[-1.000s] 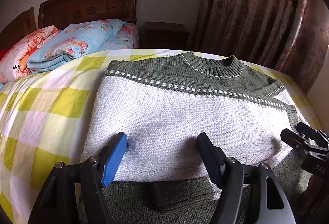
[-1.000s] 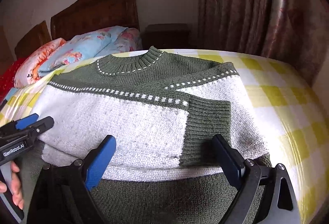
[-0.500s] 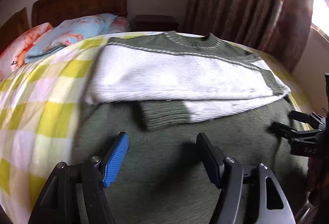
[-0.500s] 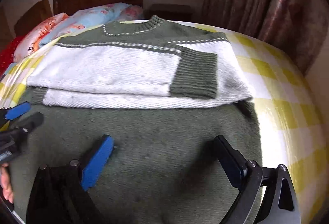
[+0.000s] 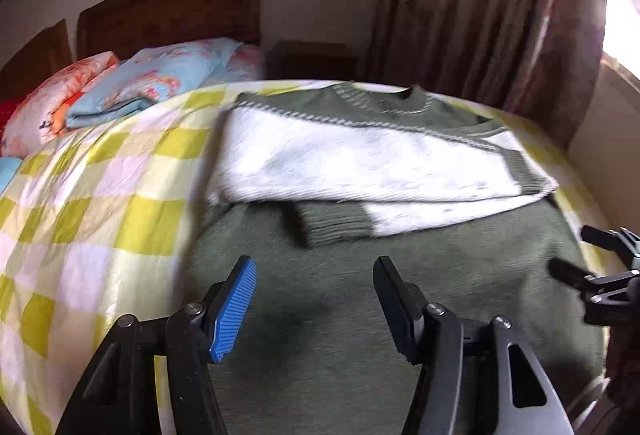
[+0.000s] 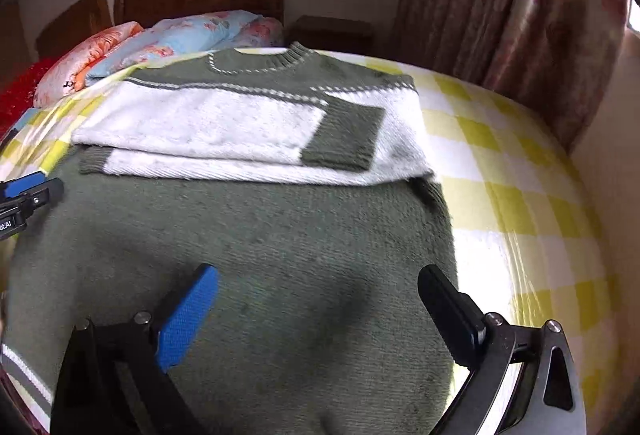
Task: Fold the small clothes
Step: 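Withdraw both grippers from the folded sleeves toward the sweater hem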
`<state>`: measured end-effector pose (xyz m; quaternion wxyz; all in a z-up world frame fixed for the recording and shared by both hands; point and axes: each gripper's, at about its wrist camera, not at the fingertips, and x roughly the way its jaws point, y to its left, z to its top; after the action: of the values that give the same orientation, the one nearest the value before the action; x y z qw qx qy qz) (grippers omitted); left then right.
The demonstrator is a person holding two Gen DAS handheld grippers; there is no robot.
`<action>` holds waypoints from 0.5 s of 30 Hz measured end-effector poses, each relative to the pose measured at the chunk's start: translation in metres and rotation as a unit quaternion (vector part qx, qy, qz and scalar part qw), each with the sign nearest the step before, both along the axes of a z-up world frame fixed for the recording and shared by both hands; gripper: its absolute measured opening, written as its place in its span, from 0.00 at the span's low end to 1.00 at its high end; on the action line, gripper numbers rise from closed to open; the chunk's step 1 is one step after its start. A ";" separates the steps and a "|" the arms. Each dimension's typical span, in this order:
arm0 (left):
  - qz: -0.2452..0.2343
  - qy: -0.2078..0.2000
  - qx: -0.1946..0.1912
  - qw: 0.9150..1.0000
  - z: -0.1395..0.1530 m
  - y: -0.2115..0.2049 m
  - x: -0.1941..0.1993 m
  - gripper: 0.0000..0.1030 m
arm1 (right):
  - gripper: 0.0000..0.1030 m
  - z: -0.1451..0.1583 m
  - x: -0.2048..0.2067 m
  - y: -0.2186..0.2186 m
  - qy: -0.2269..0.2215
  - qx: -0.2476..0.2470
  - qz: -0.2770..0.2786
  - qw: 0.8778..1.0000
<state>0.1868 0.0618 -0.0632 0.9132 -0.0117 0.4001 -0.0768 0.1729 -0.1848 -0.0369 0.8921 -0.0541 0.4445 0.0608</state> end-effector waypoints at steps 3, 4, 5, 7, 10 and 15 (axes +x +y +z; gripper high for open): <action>-0.041 -0.008 0.059 0.997 -0.006 -0.037 0.002 0.61 | 1.00 -0.003 -0.002 0.038 -0.001 -0.017 0.053 0.998; -0.041 0.003 0.086 0.995 -0.017 -0.043 0.004 0.61 | 1.00 -0.011 -0.001 0.049 0.007 -0.038 0.063 0.997; -0.042 0.019 0.101 0.994 -0.031 -0.044 0.006 0.64 | 1.00 -0.023 0.000 0.055 0.023 -0.061 0.066 0.996; -0.033 0.024 0.046 0.998 -0.031 -0.022 0.005 0.70 | 1.00 -0.029 0.002 0.037 0.041 -0.005 0.054 0.998; -0.026 0.034 0.002 0.999 -0.030 0.009 0.005 0.72 | 1.00 -0.029 -0.001 0.015 0.059 0.005 0.068 0.996; -0.035 0.040 0.057 0.997 -0.033 0.009 -0.010 0.81 | 1.00 -0.031 -0.017 -0.014 0.065 0.009 0.079 0.995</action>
<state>0.1766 0.0705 -0.0962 0.8924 0.0515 0.4400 -0.0856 0.1558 -0.1992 -0.0680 0.8539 -0.0772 0.4956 0.1385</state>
